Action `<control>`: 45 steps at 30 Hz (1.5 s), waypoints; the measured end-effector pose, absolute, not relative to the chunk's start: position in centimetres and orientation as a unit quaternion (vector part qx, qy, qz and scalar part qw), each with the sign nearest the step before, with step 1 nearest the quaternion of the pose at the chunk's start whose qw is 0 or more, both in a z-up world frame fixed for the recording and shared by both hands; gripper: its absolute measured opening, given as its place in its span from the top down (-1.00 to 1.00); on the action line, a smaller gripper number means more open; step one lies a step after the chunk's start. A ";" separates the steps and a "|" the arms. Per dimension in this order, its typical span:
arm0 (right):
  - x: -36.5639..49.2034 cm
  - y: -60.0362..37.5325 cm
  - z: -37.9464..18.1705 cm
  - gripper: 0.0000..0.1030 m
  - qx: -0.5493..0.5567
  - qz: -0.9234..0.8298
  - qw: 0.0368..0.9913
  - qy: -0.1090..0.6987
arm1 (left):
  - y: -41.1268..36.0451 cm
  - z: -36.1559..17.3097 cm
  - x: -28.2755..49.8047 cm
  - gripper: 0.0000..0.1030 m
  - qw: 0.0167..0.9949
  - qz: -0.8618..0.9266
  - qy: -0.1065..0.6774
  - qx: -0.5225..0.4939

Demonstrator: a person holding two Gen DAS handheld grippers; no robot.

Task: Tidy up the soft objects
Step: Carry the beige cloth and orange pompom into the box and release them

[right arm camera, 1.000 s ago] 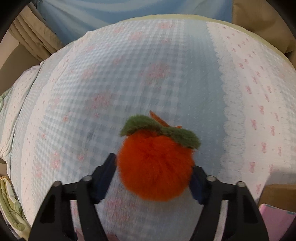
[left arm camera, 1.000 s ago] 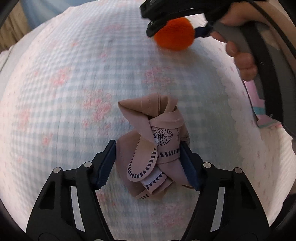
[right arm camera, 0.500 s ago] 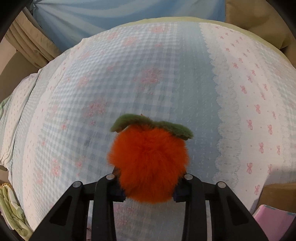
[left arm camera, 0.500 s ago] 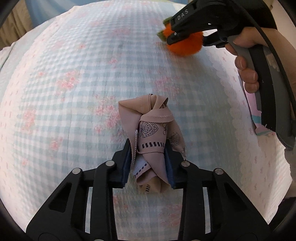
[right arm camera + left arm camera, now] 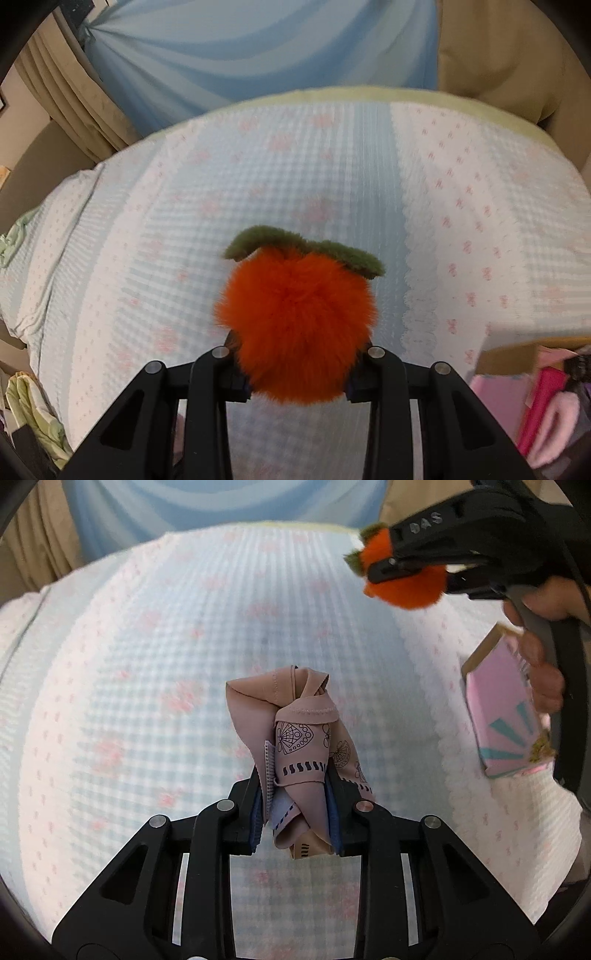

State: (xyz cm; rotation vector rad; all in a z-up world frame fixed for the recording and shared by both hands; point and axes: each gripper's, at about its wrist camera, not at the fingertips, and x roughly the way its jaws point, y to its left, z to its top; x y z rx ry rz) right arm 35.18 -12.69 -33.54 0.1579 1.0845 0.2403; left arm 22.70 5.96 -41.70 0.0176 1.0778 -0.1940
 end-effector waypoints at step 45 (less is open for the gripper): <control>14.7 -46.3 -16.1 0.39 0.123 -0.019 0.869 0.480 | -25.0 -17.5 16.6 0.52 0.889 -0.203 0.408 0.044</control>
